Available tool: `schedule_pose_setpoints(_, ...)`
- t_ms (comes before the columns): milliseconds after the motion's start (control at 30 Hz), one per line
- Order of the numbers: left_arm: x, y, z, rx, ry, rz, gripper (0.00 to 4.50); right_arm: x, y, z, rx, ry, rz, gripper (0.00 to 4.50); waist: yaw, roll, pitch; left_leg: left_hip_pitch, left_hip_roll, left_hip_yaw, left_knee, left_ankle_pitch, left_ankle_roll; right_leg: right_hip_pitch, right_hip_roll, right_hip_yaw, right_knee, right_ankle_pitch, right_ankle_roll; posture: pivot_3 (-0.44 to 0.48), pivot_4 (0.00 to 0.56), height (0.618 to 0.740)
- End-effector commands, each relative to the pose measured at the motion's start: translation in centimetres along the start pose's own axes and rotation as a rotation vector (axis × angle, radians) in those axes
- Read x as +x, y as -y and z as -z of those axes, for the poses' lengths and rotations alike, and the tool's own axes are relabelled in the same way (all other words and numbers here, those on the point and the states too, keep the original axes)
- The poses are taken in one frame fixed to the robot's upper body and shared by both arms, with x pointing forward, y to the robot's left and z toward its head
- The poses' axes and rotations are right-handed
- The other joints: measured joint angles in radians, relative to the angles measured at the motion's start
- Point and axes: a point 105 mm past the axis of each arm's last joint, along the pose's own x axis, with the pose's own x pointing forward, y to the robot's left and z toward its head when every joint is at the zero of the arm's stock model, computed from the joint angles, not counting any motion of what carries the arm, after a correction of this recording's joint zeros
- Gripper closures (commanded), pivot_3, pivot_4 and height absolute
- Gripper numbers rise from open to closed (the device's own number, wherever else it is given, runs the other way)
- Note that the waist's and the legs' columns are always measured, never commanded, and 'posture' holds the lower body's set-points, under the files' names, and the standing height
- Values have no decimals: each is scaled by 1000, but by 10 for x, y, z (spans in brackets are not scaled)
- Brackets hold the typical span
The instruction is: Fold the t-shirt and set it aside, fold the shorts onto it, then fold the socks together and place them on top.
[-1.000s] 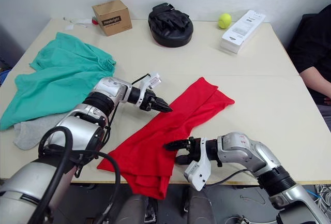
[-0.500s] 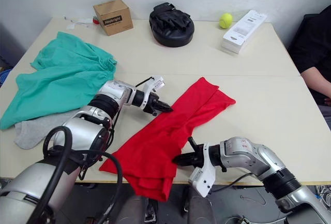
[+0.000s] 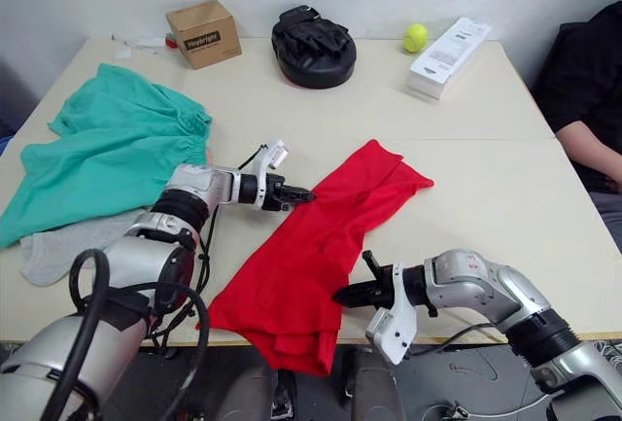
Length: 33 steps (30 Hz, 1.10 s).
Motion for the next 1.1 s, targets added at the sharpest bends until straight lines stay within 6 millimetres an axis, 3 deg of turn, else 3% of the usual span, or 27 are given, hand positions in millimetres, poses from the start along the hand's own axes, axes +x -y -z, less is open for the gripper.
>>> schedule_pose_setpoints(33,-30,-28,21,-87,0,-172,4500,0,4,-4,-20,51,6,4481,-7,0,0,1,0,0,0,0,0,0,0,0,0,0,0,0,150,740)
schedule_pose_setpoints(267,-74,-17,52,-119,96,-309,4500,3,2,-2,-51,111,-19,4481,-20,0,0,6,1,0,-3,-1,-5,0,2,5,4,-2,-4,0,150,740)
schedule_pose_setpoints(433,-97,2,70,-130,149,-386,4500,4,1,3,-81,151,-54,4481,-13,0,0,7,1,0,-3,-1,-6,0,2,7,4,-3,-4,0,150,740)
schedule_pose_setpoints(600,-114,7,80,-140,191,-464,4500,1,1,12,-102,178,-93,4481,-2,0,0,7,1,0,-3,-1,-6,0,2,7,4,-3,-4,0,150,740)
schedule_pose_setpoints(767,-115,2,75,-116,202,-479,4500,-1,2,17,-115,206,-117,4481,-1,0,0,6,1,0,-2,-1,-6,0,1,7,4,-3,-4,0,150,740)
schedule_pose_setpoints(1067,-101,-13,44,64,146,-419,4500,5,13,17,-71,220,-42,4481,1,0,0,6,0,-1,-2,-1,-7,0,1,6,4,-3,-4,0,150,740)
schedule_pose_setpoints(1100,-101,-12,42,91,136,-408,4299,4,14,17,-62,215,-34,4495,0,0,0,6,1,-1,-3,-1,-7,0,1,6,4,-3,-4,0,150,740)
